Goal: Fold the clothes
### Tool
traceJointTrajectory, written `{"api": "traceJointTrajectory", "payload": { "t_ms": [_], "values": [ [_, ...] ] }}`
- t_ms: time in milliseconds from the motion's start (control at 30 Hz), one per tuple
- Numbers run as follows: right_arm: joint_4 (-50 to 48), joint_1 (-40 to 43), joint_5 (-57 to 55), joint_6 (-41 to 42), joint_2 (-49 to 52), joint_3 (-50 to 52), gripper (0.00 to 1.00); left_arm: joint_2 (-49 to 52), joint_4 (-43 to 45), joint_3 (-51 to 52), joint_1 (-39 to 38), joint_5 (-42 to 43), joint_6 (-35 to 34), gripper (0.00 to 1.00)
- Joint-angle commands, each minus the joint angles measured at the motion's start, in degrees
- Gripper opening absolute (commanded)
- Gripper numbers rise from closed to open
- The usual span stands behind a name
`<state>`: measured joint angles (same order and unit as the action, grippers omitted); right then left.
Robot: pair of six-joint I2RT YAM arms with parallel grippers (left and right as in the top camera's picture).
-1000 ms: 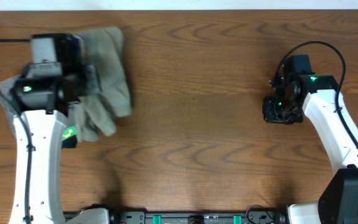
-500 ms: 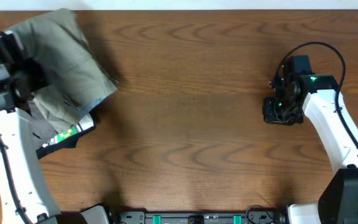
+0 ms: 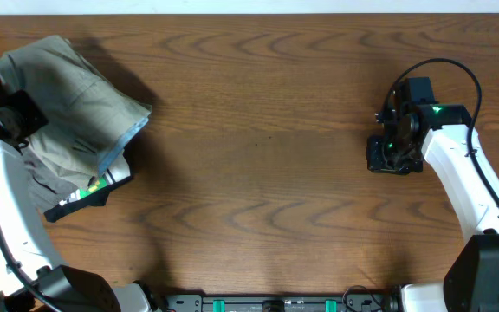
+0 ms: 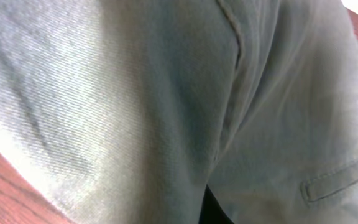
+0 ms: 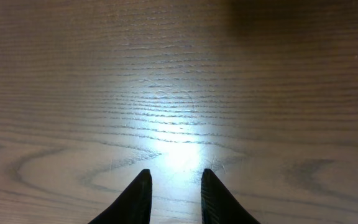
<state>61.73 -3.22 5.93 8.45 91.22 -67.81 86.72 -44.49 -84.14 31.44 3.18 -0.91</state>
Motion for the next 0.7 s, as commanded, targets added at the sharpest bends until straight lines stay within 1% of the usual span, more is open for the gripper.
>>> {"api": "traceJointTrajectory", "payload": {
  "t_ms": [0, 33, 67, 100, 133, 167, 300, 467, 600, 667],
  "values": [
    [0.2, 0.2, -0.1, -0.8, -1.0, -0.3, 0.26, 0.2, 0.9, -2.0, 2.2, -1.1, -2.0, 0.07],
    [0.2, 0.2, -0.1, -0.8, -1.0, -0.3, 0.26, 0.2, 0.9, -2.0, 2.5, -1.1, -2.3, 0.12],
    [0.2, 0.2, -0.1, -0.8, -1.0, -0.3, 0.26, 0.2, 0.9, -2.0, 3.0, -1.1, -2.8, 0.23],
    [0.2, 0.2, -0.1, -0.8, -1.0, -0.3, 0.26, 0.2, 0.8, -2.0, 3.3, -1.1, -3.1, 0.38],
    [0.2, 0.2, -0.1, -0.8, -1.0, -0.3, 0.26, 0.2, 0.6, -2.0, 3.7, -1.1, -4.1, 0.8],
    [0.2, 0.2, -0.1, -0.8, -1.0, -0.3, 0.26, 0.2, 0.3, -2.0, 4.0, -1.1, -4.8, 0.98],
    [0.3, 0.2, -0.1, -0.8, -1.0, -0.3, 0.27, 0.2, -1.2, -2.0, 5.7, -1.1, -8.6, 0.98],
    [0.2, 0.2, -0.1, -0.8, -1.0, -0.3, 0.27, 0.2, -1.5, -2.0, 6.5, 0.0, -9.7, 0.98],
    [0.2, 0.2, -0.1, -0.8, -1.0, -0.3, 0.31, 0.2, -1.5, -2.0, 6.5, 7.8, -9.7, 0.98],
    [0.1, 0.2, -0.1, -0.8, -1.0, -0.3, 0.36, 0.2, -1.4, -2.0, 6.3, 12.7, -9.7, 0.98]
  ]
}}
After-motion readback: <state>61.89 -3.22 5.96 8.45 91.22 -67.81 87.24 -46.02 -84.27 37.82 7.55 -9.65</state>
